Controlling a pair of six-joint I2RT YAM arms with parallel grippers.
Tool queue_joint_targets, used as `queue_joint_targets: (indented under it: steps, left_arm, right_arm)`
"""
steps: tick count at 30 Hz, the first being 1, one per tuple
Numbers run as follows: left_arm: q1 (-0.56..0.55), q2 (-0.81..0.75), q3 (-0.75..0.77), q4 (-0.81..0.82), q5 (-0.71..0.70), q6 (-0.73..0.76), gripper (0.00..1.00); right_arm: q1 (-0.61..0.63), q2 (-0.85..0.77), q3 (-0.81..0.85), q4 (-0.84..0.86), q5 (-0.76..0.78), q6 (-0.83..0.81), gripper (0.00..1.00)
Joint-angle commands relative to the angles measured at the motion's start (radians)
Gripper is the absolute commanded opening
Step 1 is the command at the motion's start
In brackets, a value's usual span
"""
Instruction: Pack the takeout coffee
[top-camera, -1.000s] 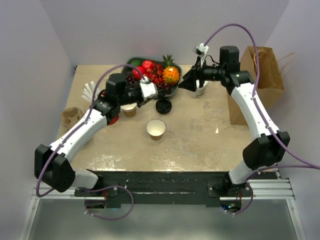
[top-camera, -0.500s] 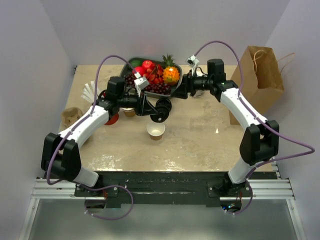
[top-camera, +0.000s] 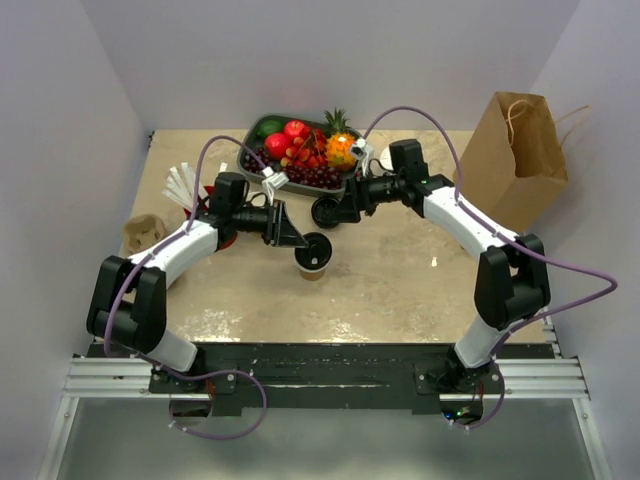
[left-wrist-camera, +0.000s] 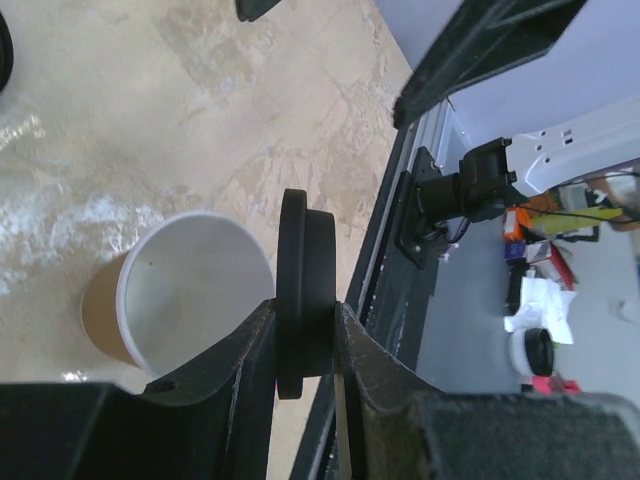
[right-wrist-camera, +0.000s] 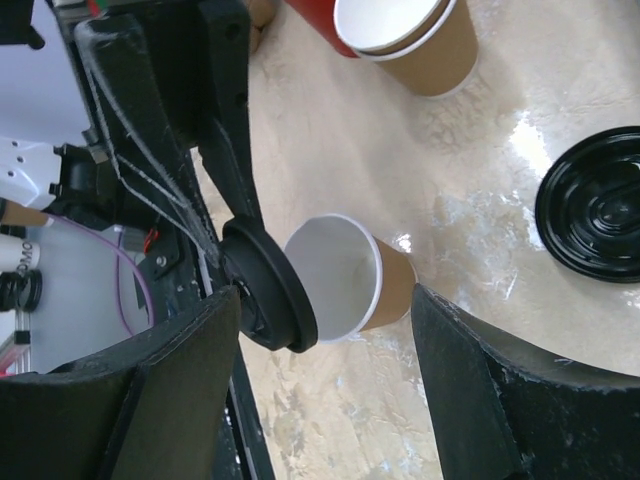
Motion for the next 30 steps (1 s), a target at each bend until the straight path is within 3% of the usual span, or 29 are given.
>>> queue_joint_targets:
  steps: [1,9,23,30]
  left_arm:
    - [0.032,0.012,-0.049,0.099,0.051,-0.121,0.06]
    - [0.046,0.045,-0.056,0.122,0.056,-0.148,0.06]
    - [0.049,0.078,-0.035,0.114,0.027,-0.132,0.09]
    - [0.049,0.078,-0.027,0.091,0.002,-0.115,0.19]
  right_arm:
    - [0.036,0.012,0.003,-0.019,0.001,-0.066,0.73]
    - [0.111,0.047,0.024,-0.120,0.062,-0.201,0.74]
    - [0.134,0.127,0.070,-0.188,0.137,-0.236,0.73]
    - [0.140,0.153,0.079,-0.176,0.116,-0.216,0.71]
